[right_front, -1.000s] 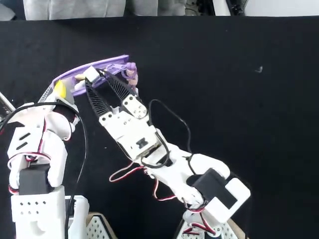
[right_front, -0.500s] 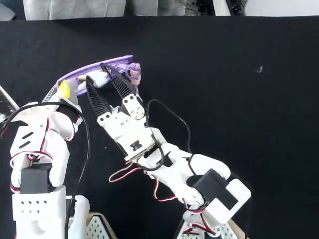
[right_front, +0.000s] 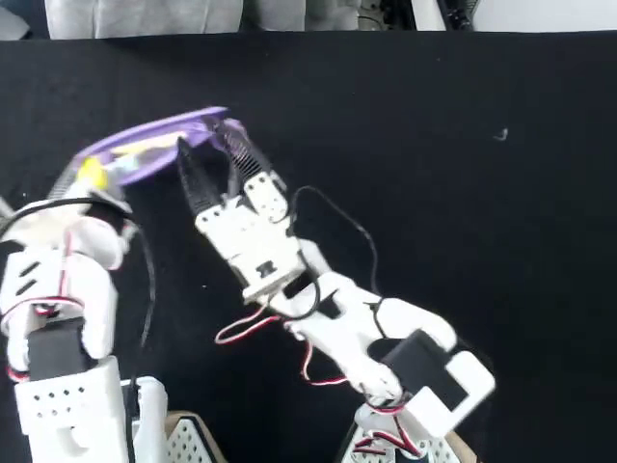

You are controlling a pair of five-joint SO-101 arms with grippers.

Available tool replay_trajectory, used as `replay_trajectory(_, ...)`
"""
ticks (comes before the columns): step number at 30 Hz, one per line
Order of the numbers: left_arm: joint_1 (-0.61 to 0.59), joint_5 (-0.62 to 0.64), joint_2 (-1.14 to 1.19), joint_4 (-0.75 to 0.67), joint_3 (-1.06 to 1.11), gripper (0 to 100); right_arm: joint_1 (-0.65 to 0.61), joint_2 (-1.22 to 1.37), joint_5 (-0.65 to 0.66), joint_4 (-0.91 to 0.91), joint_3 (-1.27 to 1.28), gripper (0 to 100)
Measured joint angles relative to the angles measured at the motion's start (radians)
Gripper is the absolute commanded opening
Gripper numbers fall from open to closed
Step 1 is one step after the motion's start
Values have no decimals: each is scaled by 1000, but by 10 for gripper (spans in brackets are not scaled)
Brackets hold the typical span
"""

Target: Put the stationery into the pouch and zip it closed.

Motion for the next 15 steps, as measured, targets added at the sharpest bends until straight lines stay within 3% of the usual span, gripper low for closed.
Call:
replay_trajectory(5,-135,0,0,-133,81,30,54,-161,3,281,0,109)
replay_trajectory(10,-227,0,0,-247,166,30,97,-368,-17,741,-61,109)
replay_trajectory(15,-262,0,0,-261,172,30,166,-470,-238,1244,-261,109)
